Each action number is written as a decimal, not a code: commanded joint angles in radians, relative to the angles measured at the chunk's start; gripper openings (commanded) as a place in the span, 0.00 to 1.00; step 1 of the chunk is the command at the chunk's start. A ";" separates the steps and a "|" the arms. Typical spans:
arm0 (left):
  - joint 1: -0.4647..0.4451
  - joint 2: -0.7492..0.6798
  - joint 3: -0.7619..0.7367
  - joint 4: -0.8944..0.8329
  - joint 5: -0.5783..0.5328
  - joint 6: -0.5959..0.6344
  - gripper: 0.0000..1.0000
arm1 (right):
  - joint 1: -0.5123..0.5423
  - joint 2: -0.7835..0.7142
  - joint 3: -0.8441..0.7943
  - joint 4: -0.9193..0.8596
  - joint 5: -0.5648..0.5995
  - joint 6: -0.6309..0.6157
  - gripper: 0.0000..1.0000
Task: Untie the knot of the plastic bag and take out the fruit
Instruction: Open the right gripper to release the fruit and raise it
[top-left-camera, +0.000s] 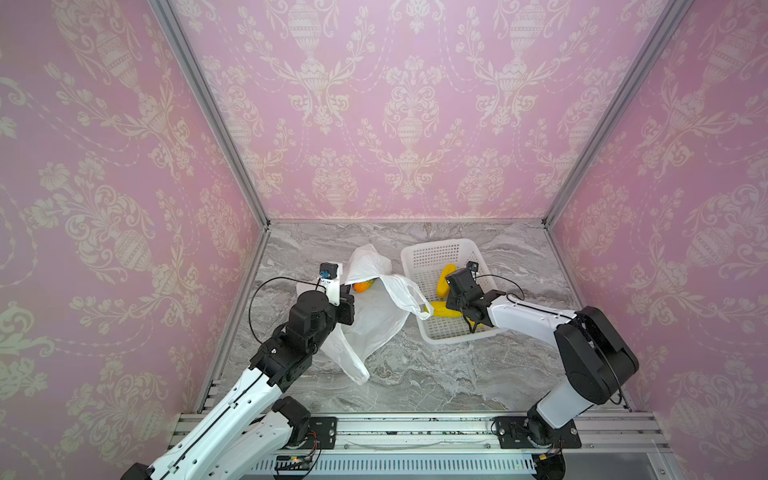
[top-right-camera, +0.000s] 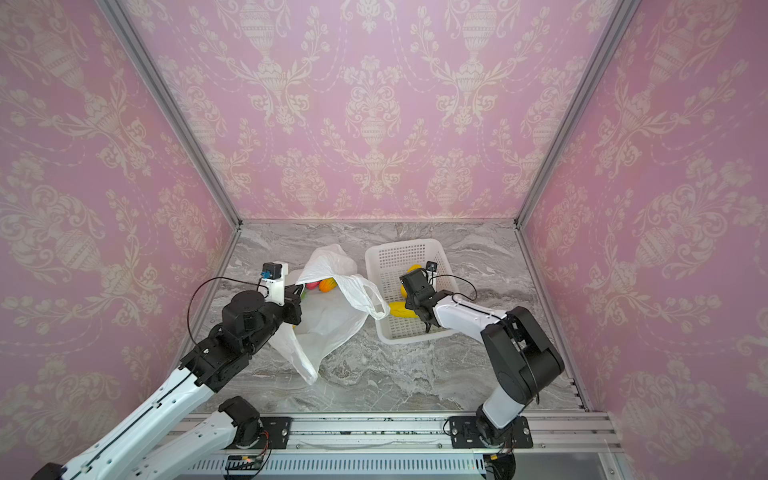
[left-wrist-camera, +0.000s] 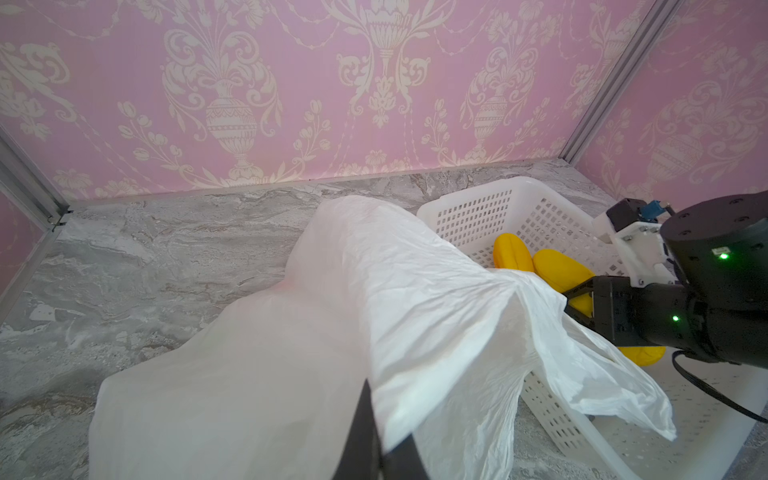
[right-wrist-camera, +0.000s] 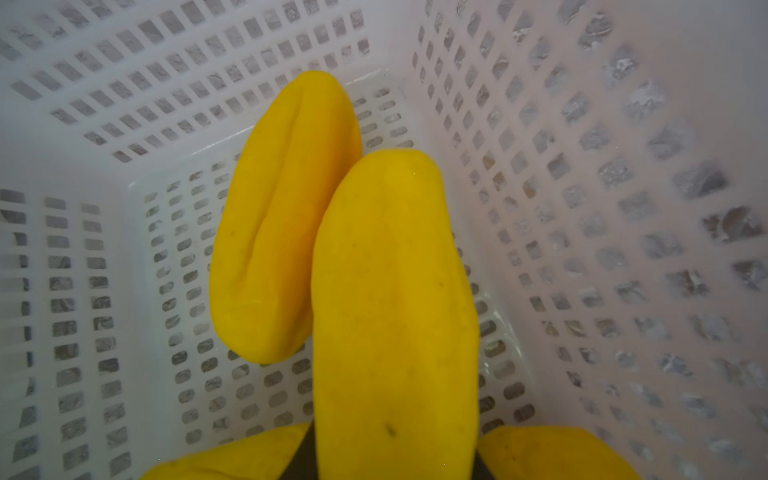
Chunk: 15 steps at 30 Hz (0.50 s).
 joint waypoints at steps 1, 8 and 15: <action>0.003 -0.007 -0.009 0.013 -0.015 -0.002 0.00 | -0.008 0.015 0.043 -0.042 -0.036 0.001 0.28; 0.002 0.008 -0.001 0.007 -0.016 -0.002 0.00 | -0.005 -0.132 -0.056 0.043 -0.054 -0.045 0.69; 0.002 0.013 -0.006 0.016 -0.018 -0.001 0.00 | 0.059 -0.442 -0.180 0.109 -0.016 -0.136 0.85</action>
